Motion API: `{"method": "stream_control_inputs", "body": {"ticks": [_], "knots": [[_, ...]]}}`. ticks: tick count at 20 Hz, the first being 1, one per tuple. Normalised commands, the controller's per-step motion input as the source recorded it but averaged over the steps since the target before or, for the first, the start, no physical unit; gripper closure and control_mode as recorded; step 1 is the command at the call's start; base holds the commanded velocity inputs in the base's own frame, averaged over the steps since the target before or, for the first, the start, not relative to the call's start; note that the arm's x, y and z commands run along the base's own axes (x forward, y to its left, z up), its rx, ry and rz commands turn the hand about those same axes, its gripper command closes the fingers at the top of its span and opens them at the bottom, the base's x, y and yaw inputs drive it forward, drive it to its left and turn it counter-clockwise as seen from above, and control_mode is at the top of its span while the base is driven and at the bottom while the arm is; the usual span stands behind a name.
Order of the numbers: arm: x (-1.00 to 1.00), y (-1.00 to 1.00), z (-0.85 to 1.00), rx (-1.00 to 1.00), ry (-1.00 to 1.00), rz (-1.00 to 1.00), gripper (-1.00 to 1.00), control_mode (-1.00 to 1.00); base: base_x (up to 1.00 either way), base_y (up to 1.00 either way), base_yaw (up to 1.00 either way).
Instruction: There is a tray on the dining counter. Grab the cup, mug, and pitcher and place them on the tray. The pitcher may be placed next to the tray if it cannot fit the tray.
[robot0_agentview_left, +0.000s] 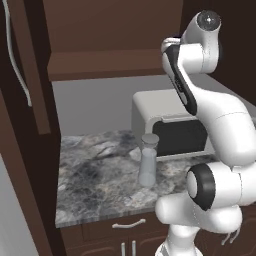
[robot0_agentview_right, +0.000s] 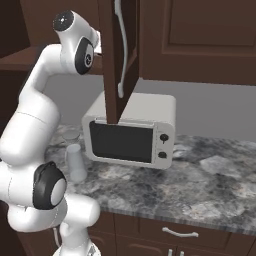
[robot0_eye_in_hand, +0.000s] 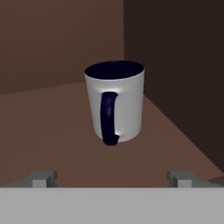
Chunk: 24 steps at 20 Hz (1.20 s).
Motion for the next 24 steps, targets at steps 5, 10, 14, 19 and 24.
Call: {"method": "stream_control_inputs", "body": {"ticks": [5,10,14,19,24], "knots": [[0.36,-0.05,0.00,0.00,0.03,0.00,-1.00,-1.00,0.00,0.00,0.00],[0.39,-0.02,0.00,0.00,0.03,0.00,-1.00,-1.00,0.00,0.00,0.00],[0.37,-0.02,0.00,0.00,0.04,0.00,-1.00,-1.00,0.00,0.00,0.00],[0.27,-0.07,0.00,0.00,0.03,0.00,-1.00,-1.00,0.00,0.00,0.00],[0.20,-0.10,0.00,0.00,0.01,0.00,-1.00,-1.00,0.00,0.00,0.00]]}}
